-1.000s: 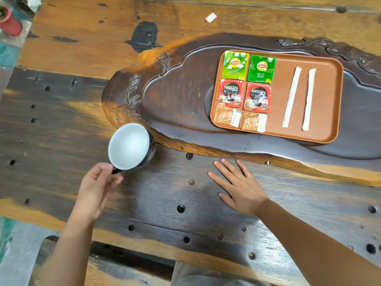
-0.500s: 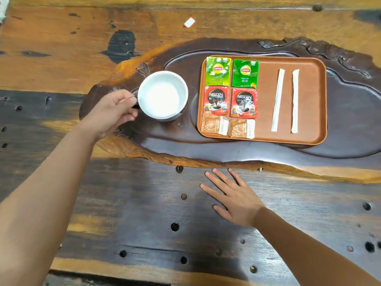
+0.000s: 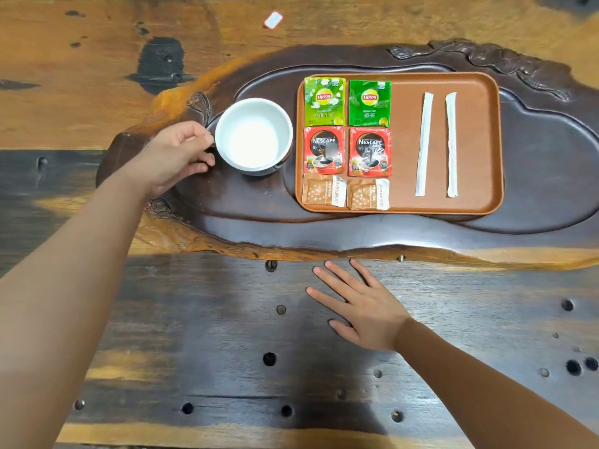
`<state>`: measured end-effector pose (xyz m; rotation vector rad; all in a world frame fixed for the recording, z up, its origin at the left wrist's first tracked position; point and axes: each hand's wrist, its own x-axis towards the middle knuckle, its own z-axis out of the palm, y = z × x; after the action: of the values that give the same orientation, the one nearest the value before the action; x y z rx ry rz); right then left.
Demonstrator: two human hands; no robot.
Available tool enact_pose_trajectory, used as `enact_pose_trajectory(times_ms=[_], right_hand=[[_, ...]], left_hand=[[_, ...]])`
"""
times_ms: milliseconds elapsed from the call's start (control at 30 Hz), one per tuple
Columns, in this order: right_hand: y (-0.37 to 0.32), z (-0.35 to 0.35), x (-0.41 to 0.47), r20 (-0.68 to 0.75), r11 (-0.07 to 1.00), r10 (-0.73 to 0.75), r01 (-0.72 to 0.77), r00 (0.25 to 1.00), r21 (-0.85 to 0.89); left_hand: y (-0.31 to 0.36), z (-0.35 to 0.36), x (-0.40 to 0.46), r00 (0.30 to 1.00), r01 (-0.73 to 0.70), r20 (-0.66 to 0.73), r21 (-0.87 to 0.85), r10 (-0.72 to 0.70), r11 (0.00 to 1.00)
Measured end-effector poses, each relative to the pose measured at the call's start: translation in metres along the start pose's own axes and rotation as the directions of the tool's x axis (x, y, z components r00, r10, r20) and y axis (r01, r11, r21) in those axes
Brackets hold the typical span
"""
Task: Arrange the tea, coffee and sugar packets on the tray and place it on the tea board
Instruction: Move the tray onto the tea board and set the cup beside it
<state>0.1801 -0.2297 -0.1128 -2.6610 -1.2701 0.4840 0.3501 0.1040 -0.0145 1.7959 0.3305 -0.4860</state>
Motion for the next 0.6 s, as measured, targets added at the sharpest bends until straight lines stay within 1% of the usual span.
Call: enact_pose_trajectory(times_ms=[233,400,500,567,600], right_hand=[[-0.0003,-0.0002,-0.0003,-0.011,1.0,-0.006,0.006,1.0,-0.005],[-0.0001,0.0003,-0.0002,0.01,1.0,-0.006,0.006,1.0,-0.002],[0.0003,0.0007,-0.0001,0.019,1.0,-0.008,0.008,1.0,-0.001],[0.0,0.0003,-0.0005,0.025,1.0,-0.005,0.005,1.0,-0.003],[-0.0001,0.0007,-0.0007,0.023,1.0,-0.006,0.006,1.0,-0.005]], left_hand=[[0.0023,0.0023,0.0024,1.0,-0.003,-0.023,0.024,0.004,1.0],[0.0031,0.0032,0.0035,0.997,0.007,-0.072,0.041,-0.004,0.999],[-0.0004,0.0051,0.0012,0.994,0.027,-0.103,0.021,-0.024,0.999],[-0.0027,0.0054,-0.0012,0.986,0.018,-0.167,-0.039,-0.024,0.999],[-0.0028,0.0057,-0.0034,0.97,-0.002,-0.244,-0.099,-0.022,0.995]])
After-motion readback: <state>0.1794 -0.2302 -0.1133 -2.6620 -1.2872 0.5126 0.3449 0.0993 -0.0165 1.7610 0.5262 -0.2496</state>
